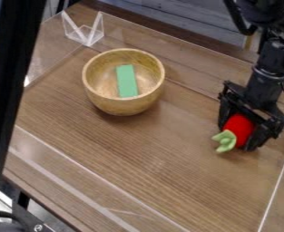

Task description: Move the red fruit to the left

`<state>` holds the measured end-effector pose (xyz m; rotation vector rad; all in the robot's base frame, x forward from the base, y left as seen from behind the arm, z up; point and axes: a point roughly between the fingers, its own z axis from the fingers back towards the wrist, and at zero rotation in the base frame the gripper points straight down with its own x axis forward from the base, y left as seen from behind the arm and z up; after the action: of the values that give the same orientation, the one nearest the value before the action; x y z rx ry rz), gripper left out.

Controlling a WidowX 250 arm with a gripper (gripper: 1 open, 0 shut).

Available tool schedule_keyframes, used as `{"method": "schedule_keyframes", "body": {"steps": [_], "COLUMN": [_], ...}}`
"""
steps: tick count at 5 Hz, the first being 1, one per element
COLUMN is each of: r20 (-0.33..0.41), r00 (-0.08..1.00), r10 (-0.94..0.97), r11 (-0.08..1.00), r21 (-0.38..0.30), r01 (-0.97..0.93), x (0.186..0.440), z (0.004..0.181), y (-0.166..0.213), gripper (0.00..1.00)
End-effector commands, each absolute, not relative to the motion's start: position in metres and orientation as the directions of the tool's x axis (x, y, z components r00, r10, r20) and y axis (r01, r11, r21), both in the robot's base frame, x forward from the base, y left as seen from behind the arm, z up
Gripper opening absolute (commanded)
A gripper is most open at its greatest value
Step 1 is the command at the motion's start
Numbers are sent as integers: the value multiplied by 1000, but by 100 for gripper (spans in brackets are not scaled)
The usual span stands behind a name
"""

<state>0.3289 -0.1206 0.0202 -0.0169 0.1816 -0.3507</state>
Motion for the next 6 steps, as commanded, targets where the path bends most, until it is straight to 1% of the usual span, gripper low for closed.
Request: {"method": "schedule_keyframes", "body": {"steps": [1, 2, 3, 4, 5, 6], "r20": [-107, -104, -38, 41, 69, 63], "r00": [933, 940, 935, 949, 965, 986], "r10": [-342, -325, -353, -314, -251, -153], "r11": [939, 945, 935, 949, 968, 988], "r21": [-52, -50, -4, 29, 41, 47], "r01": [339, 322, 353, 313, 249, 150], "x": [330, 336, 331, 317, 297, 281], "z": [51, 56, 89, 120, 131, 131], "y": [-121, -123, -126, -101, -67, -31], "gripper": [100, 0, 0, 0, 0, 0]}}
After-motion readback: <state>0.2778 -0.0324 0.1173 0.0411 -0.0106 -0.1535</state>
